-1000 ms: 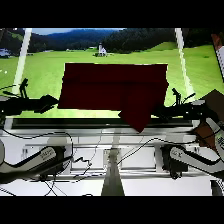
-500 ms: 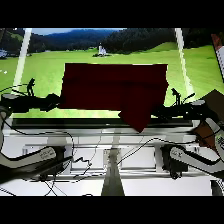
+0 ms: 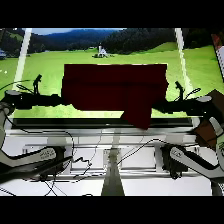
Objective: Fold the clothes and pants, and hang the long-sleeved shirts on hangers.
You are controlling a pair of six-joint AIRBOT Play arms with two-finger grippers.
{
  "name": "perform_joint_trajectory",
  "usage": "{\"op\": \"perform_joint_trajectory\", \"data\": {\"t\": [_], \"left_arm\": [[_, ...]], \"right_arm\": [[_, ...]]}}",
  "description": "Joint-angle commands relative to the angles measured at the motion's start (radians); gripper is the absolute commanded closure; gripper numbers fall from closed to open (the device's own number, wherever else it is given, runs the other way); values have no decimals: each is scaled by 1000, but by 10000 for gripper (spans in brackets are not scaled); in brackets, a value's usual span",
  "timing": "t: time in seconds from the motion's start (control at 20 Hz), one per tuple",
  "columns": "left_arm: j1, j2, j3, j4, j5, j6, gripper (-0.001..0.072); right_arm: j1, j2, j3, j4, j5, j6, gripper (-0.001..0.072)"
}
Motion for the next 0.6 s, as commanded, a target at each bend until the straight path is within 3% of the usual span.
{"op": "perform_joint_trajectory", "data": {"t": [0.0, 0.1, 0.35, 0.45, 0.55], "left_arm": [[-10, 27, 65, -280, 5, 90, 685], [-37, 26, 100, -428, 137, 90, 687], [-220, 23, 134, -603, 686, 89, 687], [-288, 5, 150, -652, 887, 89, 686], [-340, -58, 200, -650, 940, 90, 686]], "right_arm": [[1, 95, 53, 217, -110, 64, 699], [32, 101, 90, 337, -292, 86, 699], [294, -21, 274, 354, -829, 123, 700], [340, -123, 364, 354, -967, 143, 700], [351, -247, 460, 354, -989, 143, 699]]}}
